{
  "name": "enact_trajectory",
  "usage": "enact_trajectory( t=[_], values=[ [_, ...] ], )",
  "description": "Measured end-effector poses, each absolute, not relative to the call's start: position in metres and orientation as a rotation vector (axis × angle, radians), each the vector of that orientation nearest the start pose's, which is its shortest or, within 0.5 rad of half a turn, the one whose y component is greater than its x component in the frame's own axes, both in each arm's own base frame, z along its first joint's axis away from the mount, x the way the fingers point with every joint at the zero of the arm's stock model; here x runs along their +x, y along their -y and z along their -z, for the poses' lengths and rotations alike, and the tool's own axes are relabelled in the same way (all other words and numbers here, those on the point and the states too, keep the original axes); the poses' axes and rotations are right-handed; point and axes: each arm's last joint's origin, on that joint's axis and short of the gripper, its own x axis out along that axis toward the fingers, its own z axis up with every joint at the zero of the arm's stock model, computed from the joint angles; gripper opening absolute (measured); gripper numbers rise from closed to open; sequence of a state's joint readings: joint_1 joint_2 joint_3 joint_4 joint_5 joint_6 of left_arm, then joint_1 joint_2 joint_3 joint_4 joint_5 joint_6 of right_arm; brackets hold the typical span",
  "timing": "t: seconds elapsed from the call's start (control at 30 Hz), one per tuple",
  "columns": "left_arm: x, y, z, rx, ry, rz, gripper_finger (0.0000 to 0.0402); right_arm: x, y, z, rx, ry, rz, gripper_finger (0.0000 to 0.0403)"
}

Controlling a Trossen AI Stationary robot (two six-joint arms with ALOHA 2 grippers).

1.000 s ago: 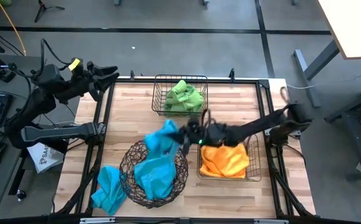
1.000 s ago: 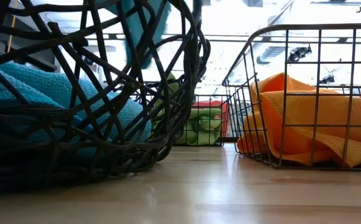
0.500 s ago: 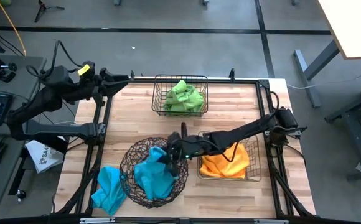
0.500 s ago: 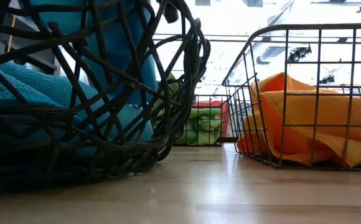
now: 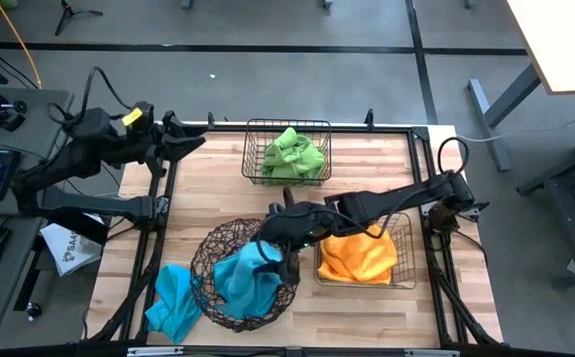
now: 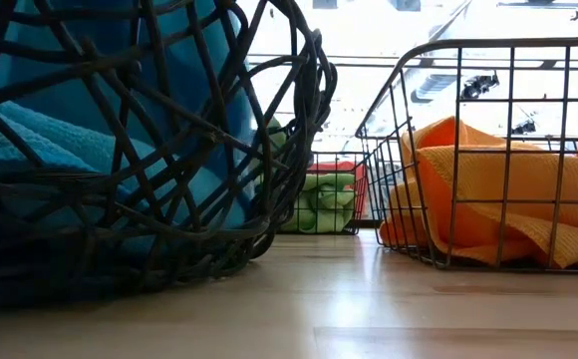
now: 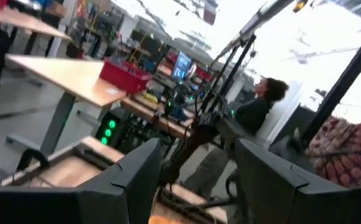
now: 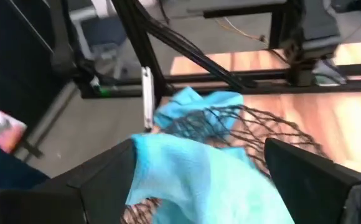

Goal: Sort microfiber towel by color & place in baskets
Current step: Put the top blue towel into the bottom wire basket, then put the blue towel into the bottom wire basket

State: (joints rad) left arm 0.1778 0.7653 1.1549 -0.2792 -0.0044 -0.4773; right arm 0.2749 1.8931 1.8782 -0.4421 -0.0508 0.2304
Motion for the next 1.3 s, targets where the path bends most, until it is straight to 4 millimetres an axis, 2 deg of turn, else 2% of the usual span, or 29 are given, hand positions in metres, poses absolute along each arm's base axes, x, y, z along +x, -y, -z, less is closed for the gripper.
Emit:
enact_trajectory(
  t=[0.13,0.3,0.37,0.47,0.57,0.77,0.87,0.93,1.1,1.3],
  values=[
    [0.143,-0.021,-0.436,-0.474,0.050,-0.141,0.0197,0.417,-0.118,-0.369,0.142,-0.515,-0.243,0.0346],
    [0.165,-0.018,-0.425,-0.470,-0.037,-0.119,0.0197,0.422,-0.120,-0.337,0.135,-0.613,-0.276,0.0337],
    [0.170,-0.016,-0.423,-0.473,-0.061,-0.090,0.0197,0.422,-0.118,-0.330,0.139,-0.640,-0.274,0.0333],
    [0.178,-0.010,-0.414,-0.476,-0.164,-0.062,0.0197,0.416,-0.112,-0.338,0.125,-0.645,-0.260,0.0327],
    [0.183,0.003,-0.399,-0.492,-0.423,-0.019,0.0197,0.400,-0.105,-0.358,0.058,-0.635,-0.207,0.0323],
    [0.178,0.046,-0.377,-0.641,-0.867,0.148,0.0197,0.353,-0.080,-0.399,-0.037,-0.638,0.001,0.0321],
    [0.168,0.074,-0.368,-0.696,-1.043,0.160,0.0197,0.334,-0.069,-0.412,-0.043,-0.640,0.104,0.0321],
    [0.159,0.092,-0.359,-0.689,-1.165,0.107,0.0197,0.324,-0.066,-0.419,-0.036,-0.630,0.143,0.0321],
    [0.137,0.137,-0.339,-0.553,-1.343,-0.007,0.0197,0.316,-0.063,-0.425,-0.040,-0.616,0.175,0.0321],
    [0.114,0.184,-0.313,-0.244,-1.299,-0.079,0.0197,0.319,-0.063,-0.423,-0.047,-0.621,0.197,0.0320]
  ],
)
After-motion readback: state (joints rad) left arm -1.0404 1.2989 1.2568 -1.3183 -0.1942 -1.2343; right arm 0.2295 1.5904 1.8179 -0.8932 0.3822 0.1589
